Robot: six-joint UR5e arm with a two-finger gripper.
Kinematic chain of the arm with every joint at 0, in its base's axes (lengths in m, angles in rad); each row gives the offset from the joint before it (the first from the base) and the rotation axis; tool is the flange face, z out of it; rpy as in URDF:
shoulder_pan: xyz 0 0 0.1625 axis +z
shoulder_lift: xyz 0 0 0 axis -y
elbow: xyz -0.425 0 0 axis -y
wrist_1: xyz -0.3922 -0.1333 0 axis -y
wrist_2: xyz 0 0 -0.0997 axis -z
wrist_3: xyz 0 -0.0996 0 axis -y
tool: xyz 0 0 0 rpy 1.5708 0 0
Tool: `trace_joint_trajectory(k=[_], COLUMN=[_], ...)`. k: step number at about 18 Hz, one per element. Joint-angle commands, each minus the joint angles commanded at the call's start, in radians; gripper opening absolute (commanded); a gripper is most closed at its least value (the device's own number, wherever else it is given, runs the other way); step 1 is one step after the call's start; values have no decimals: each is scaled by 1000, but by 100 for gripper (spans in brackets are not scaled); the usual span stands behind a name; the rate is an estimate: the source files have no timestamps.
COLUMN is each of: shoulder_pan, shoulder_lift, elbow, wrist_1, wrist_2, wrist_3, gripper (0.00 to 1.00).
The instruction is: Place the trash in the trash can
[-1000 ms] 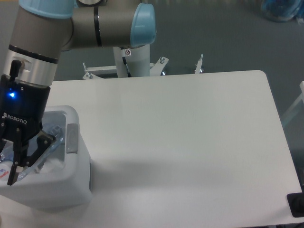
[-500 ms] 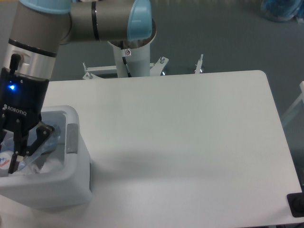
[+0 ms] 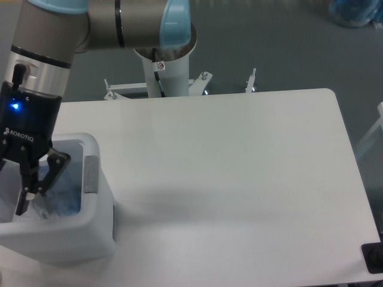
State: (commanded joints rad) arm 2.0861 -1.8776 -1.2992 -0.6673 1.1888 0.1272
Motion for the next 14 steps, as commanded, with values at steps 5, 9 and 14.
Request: trace_joint_trajectory(k=[5,9,14], shoulder_pan=[63,84,137], shoulder_lift=[3,5,29], elbow=[-20,-55,-133], wrist_1=[-2,-35,-43], wrist_2=[202,533,606], wrist_3=[8,102,215], gripper=[100,100,100])
